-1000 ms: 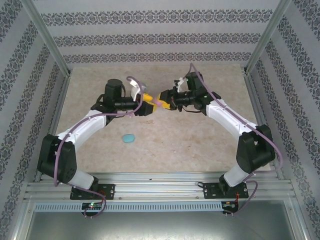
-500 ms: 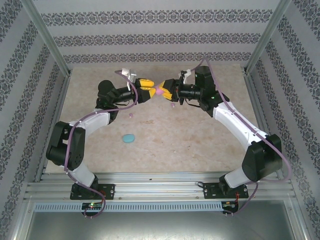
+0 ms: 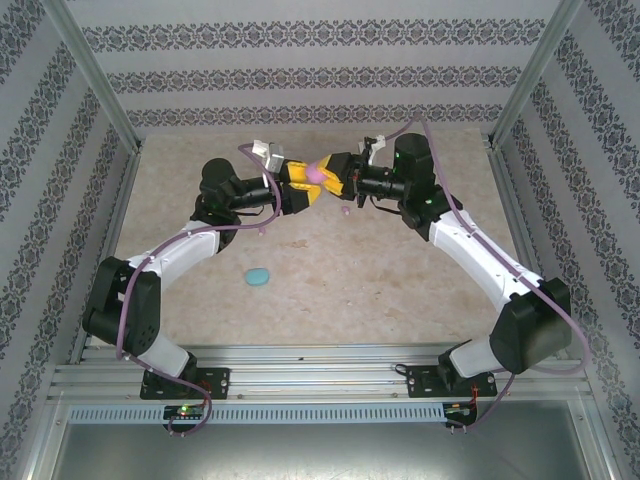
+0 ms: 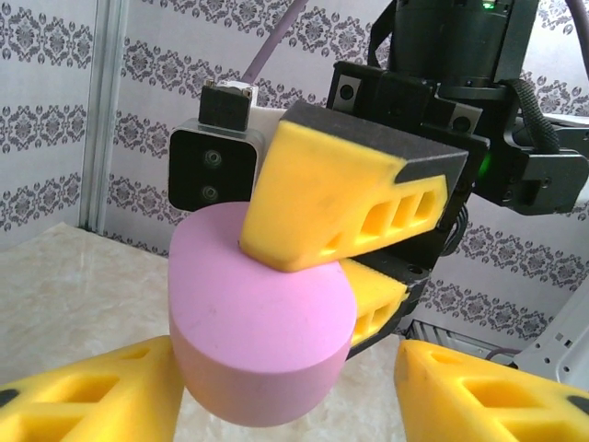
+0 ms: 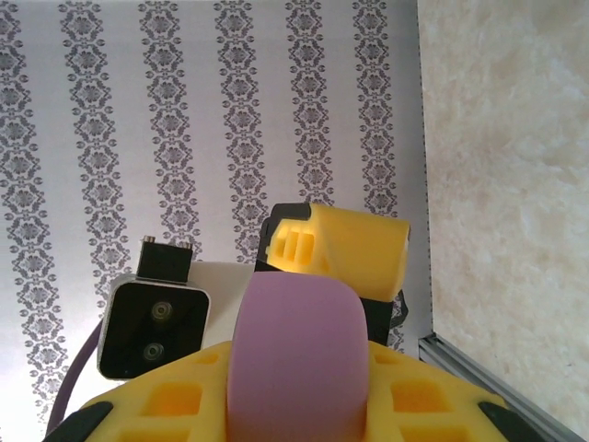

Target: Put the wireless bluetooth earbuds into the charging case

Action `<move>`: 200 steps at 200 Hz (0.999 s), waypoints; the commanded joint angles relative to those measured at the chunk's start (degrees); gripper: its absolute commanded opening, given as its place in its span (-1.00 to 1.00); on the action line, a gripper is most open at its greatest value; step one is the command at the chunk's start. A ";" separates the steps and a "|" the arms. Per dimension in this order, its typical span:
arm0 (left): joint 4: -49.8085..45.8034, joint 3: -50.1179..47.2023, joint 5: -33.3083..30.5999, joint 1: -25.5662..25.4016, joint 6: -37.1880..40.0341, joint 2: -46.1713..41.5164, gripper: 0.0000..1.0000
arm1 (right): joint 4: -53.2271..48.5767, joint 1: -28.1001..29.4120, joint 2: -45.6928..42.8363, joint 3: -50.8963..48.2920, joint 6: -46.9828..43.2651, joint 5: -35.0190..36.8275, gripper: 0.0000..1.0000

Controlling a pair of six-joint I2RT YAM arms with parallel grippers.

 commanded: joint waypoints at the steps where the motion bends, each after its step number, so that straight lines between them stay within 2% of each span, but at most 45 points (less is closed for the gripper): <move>1: -0.47 2.61 -0.15 -1.30 0.36 -0.57 0.13 | 4.97 1.16 -0.99 -1.09 2.35 1.78 -0.63; 46: 2.01 3.08 -0.70 -1.36 -2.39 0.28 -0.09 | 5.55 1.74 -1.18 -1.79 2.85 1.95 -0.63; 94: 4.66 2.99 -1.12 -1.35 -4.99 0.50 -0.12 | 6.00 1.96 -1.62 -3.12 2.85 2.05 -0.63; 100: 5.12 3.01 -1.19 -1.39 -5.37 0.56 -0.10 | 6.07 1.96 -1.60 -3.29 2.85 2.04 -0.63; 123: 5.47 2.73 -1.42 -1.38 -5.90 0.57 0.16 | 6.46 2.02 -1.68 -3.87 3.05 2.27 -0.63; 138: 5.04 2.52 -1.67 -1.37 -5.40 0.37 0.17 | 6.85 2.21 -1.77 -4.18 3.37 2.40 -0.63; 157: 4.10 2.94 -0.89 -1.38 -5.04 0.61 0.01 | 7.40 2.23 -1.78 -4.21 3.90 2.56 -0.63; 170: 2.65 3.00 -0.65 -1.48 -4.07 0.52 -0.02 | 8.03 2.31 -1.77 -4.23 4.42 2.65 -0.63; 200: -1.16 1.91 -1.95 -1.99 -0.40 -0.83 0.21 | 8.20 2.32 -2.47 -4.63 4.65 4.06 -0.63</move>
